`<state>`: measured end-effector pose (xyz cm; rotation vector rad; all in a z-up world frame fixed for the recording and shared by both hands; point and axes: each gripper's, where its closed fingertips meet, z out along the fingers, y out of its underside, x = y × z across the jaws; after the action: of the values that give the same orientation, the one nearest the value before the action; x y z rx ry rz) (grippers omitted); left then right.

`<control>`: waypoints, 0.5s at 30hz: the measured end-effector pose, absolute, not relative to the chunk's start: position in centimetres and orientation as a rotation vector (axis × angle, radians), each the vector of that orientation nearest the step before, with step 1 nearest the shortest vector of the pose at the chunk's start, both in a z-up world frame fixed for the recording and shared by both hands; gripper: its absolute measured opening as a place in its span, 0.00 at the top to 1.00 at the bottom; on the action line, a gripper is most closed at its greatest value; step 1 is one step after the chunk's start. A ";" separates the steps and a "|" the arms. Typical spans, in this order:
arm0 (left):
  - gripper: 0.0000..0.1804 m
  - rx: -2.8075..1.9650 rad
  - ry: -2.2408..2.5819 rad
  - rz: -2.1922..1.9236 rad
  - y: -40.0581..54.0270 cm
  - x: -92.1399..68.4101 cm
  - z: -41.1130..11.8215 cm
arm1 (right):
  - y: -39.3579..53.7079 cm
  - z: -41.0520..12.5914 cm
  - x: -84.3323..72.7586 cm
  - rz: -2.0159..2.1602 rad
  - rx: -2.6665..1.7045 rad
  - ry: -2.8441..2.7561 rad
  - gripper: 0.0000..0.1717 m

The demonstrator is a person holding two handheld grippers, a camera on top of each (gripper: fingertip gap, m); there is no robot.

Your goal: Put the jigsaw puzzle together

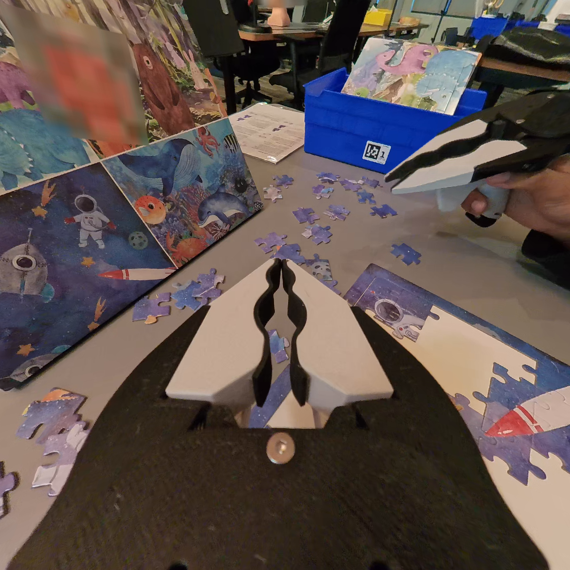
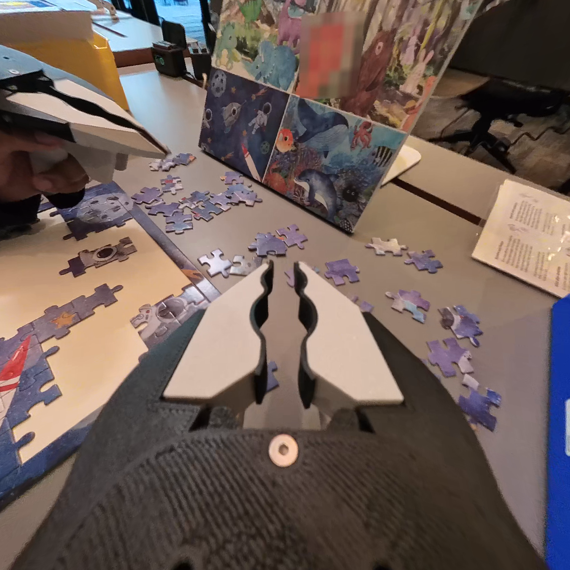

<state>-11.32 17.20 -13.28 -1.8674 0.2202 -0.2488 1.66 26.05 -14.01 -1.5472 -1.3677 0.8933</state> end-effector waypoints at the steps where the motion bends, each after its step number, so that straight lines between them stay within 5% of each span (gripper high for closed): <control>1: 1.00 -1.869 0.223 -0.243 17.2 -11.3 -13.4 | 26.3 -14.8 2.0 0.884 -1.594 -1.389 0.90; 7: 1.00 -1.874 0.225 -0.236 17.3 -11.4 -13.6 | 26.1 -16.7 3.7 0.876 -1.679 -1.496 0.89; 15: 1.00 -1.874 0.217 -0.227 17.4 -11.7 -13.7 | 29.2 -9.7 6.2 1.020 -1.503 -1.104 0.91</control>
<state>-11.68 17.35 -13.68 -1.8737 0.2174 -0.2271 6.22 29.16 -9.70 -1.5028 -1.1044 1.0204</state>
